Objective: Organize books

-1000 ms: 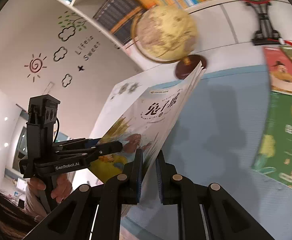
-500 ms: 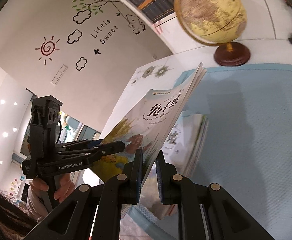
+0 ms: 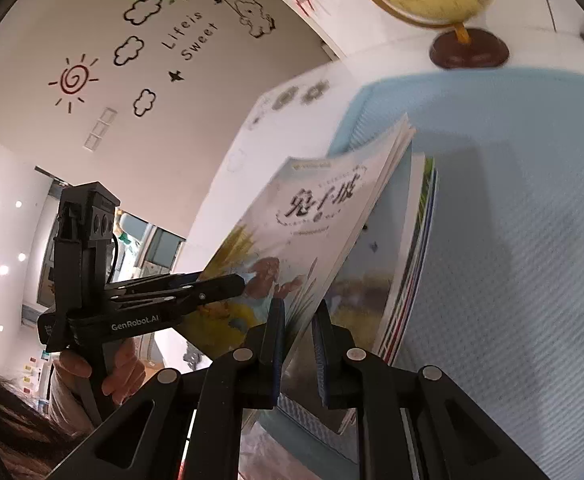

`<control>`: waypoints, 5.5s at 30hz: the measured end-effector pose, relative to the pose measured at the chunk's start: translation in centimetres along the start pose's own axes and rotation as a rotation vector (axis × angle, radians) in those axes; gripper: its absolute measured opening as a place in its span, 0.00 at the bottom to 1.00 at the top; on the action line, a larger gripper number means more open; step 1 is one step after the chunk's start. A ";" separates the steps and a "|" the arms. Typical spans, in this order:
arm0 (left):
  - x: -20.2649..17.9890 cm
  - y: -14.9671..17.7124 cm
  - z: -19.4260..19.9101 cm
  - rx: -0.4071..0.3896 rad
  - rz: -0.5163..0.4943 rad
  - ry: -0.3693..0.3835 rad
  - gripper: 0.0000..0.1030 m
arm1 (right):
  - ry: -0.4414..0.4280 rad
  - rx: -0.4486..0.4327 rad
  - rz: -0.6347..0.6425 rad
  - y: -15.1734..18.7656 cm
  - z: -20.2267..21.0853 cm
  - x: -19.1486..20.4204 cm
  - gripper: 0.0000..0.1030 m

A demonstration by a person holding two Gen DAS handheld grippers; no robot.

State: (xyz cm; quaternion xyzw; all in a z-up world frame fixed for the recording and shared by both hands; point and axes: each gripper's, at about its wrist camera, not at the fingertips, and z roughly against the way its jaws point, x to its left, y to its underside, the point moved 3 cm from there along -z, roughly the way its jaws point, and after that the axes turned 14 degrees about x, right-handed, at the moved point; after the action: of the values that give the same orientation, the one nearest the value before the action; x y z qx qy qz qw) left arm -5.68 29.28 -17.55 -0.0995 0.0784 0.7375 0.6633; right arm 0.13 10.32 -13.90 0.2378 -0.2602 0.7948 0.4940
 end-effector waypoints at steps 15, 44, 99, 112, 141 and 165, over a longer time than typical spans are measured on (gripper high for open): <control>1.4 0.4 -1.2 0.055 0.007 -0.061 0.30 | 0.030 0.066 -0.078 0.6 -2.6 -1.6 0.13; -1.5 -3.8 2.9 -0.099 0.142 -0.063 0.75 | -0.008 -0.160 -0.308 2.5 6.7 -9.3 0.75; -53.8 -26.6 -17.4 -0.099 -0.418 0.063 0.75 | 0.663 -0.231 -0.316 -7.7 34.1 -47.6 0.66; -49.1 -23.9 -15.6 -0.089 -0.453 0.039 0.75 | 0.639 -0.187 -0.240 -6.9 30.1 -42.8 0.72; -24.0 -8.8 -11.5 0.144 -0.197 0.113 0.75 | 0.148 0.022 -0.154 5.0 14.7 -24.9 0.71; -21.4 -8.5 -12.2 0.201 -0.010 0.406 0.43 | -0.134 0.051 -0.380 6.6 16.3 -28.0 0.57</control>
State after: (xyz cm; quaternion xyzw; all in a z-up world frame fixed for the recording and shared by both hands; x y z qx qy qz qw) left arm 5.41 6.60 -23.83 -0.1799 0.2830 0.6873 0.6443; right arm 7.21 -21.22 -20.62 0.3475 -0.2227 0.6759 0.6106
